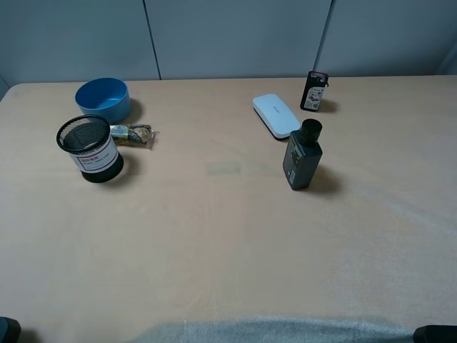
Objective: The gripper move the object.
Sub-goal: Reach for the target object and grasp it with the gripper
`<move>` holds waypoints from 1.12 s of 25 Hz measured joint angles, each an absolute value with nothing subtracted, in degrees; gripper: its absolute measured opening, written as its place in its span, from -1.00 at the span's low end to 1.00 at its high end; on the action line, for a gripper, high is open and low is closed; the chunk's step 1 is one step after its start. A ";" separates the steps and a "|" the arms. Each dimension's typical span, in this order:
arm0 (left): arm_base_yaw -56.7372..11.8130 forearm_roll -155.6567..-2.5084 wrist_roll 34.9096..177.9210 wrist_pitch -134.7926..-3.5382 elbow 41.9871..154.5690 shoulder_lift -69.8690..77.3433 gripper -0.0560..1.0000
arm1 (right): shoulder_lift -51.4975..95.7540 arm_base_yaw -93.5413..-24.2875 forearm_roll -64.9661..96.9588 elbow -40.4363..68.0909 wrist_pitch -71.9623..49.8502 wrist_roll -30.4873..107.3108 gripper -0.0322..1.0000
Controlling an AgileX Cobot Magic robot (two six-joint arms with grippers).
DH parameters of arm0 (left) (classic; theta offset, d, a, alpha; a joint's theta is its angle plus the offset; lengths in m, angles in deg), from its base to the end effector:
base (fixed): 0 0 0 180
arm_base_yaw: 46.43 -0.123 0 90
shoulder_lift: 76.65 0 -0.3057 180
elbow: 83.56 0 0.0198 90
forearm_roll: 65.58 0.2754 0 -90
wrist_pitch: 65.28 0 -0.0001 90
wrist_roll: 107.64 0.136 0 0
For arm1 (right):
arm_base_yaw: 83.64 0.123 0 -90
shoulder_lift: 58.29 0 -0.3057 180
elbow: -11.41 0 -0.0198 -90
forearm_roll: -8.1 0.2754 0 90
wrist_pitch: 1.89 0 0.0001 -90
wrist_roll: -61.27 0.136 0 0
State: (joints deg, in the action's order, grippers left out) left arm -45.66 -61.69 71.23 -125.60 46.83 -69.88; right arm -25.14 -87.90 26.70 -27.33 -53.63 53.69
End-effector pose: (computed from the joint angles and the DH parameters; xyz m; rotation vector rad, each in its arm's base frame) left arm 0.0362 0.0075 0.2670 -0.0092 2.0354 0.0603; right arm 0.1133 0.0257 0.3245 0.0075 2.1232 0.2688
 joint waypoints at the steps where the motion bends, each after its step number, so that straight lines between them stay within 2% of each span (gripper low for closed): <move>1: -45.66 -61.69 71.23 -125.60 46.83 -69.88 0.49 | -21.11 -87.90 27.55 -25.81 -53.86 53.56 0.41; 7: -45.66 -61.69 71.23 -125.60 46.83 -69.88 0.49 | -2.25 -87.90 28.76 -14.03 -59.19 53.33 0.41; 14: -45.66 -61.69 71.23 -125.60 46.83 -69.88 0.49 | 13.26 -86.60 29.97 -0.94 -63.58 53.38 0.41; 20: -45.66 -61.69 71.23 -125.60 46.83 -69.88 0.49 | 22.50 -74.30 26.12 7.13 -63.38 57.62 0.41; 28: -45.66 -61.69 71.23 -125.60 46.83 -69.88 0.49 | 33.91 -58.78 12.57 8.13 -61.11 75.88 0.41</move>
State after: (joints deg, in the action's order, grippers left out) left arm -45.66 -61.69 71.23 -125.60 46.83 -69.88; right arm 33.91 -58.78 12.57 8.13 -61.11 75.88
